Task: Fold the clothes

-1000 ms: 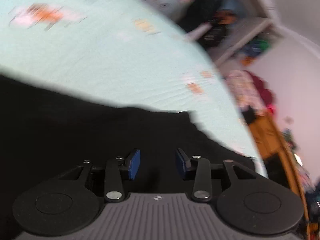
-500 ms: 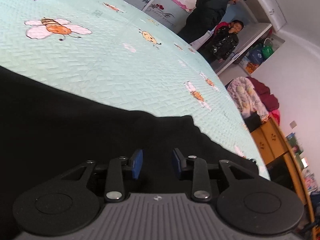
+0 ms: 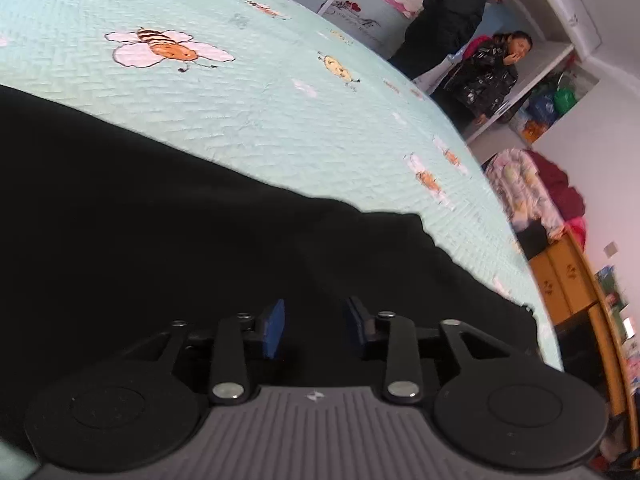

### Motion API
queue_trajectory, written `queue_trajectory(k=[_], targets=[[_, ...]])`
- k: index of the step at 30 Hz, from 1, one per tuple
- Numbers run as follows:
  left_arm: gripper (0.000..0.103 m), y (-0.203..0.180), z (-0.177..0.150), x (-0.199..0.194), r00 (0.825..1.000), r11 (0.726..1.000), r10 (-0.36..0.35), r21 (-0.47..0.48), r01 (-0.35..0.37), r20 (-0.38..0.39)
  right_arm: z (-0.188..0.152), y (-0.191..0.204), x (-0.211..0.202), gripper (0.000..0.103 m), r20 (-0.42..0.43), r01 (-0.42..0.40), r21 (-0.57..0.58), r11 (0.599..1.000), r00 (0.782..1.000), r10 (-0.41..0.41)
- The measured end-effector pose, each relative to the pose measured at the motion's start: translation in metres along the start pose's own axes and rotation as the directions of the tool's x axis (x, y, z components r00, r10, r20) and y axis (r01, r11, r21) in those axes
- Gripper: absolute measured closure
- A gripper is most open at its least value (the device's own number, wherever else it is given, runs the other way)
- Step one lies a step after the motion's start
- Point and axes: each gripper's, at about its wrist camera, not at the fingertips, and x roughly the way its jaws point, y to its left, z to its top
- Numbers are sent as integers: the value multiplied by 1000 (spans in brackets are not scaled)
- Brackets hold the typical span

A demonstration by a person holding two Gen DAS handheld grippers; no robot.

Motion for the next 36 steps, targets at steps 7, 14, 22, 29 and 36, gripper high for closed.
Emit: queue_trajectory(k=[7,14,22,29,36], targets=[[71,27,-14,0,999,996,36,-81,-38,-25,-27,12,-8,75,-55,11,2,1000,998,-11],[65,28,-15,-28,998,996,58,-61,-59,-19,-31,28,-13,75,-44,-5,-20,1000,999,4],[83,60,-21,-38,998,986,51,-154,-56,-35,-40,33,-6,75,-91,3,-19,1000,996,-5],[68,52,-28,-57,999,993,49,-106,-50,-20,-42,38,-1,75,-111,9,-24,1000,994,-12],[75,58,-29,-59,998,992,56,-110,-58,-24,-44,44,6,75,-137,13,-37,999,990,-18]])
